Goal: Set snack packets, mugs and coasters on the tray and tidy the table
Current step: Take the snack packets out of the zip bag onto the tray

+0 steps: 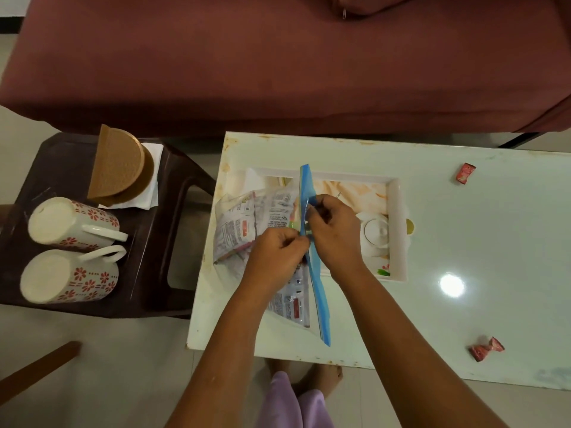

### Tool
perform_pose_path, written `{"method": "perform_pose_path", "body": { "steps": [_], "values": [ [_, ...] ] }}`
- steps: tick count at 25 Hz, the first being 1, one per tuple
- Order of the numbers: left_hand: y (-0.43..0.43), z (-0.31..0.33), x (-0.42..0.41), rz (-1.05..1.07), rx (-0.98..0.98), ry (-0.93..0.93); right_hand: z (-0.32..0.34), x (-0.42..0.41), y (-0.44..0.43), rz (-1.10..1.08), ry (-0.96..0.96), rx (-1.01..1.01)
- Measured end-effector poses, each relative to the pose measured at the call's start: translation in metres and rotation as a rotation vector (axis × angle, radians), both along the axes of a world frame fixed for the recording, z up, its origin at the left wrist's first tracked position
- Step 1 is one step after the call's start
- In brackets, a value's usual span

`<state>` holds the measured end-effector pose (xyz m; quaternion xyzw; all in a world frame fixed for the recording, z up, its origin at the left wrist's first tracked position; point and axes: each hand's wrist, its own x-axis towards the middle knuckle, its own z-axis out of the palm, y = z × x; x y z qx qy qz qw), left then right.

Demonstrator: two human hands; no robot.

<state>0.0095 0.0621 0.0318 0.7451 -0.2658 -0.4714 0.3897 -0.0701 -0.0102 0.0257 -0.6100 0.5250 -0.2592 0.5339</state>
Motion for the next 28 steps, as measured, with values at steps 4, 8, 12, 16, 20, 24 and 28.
{"method": "perform_pose_path", "body": {
  "steps": [4, 8, 12, 16, 20, 24, 28],
  "values": [
    [-0.021, 0.007, 0.006, 0.144, -0.095, -0.32, -0.001, -0.002, 0.005, 0.101, 0.006, 0.028],
    [-0.037, 0.01, 0.013, -0.042, -0.059, -0.478, 0.0, -0.001, 0.0, 0.033, 0.007, -0.027],
    [-0.031, 0.01, 0.018, -0.071, -0.036, -0.426, 0.004, 0.008, -0.009, 0.006, 0.024, -0.201],
    [-0.028, 0.012, 0.012, -0.07, -0.043, -0.602, 0.004, 0.013, -0.006, 0.047, 0.112, -0.243],
    [-0.03, 0.014, 0.002, 0.031, -0.035, -0.774, 0.007, 0.018, -0.004, 0.004, 0.159, -0.242],
    [-0.03, 0.014, -0.002, 0.02, 0.026, -0.825, 0.009, 0.016, -0.001, 0.009, 0.172, -0.242],
    [-0.031, 0.013, -0.008, 0.031, 0.045, -0.86, 0.011, 0.015, 0.0, 0.008, 0.201, -0.265]
  ]
}}
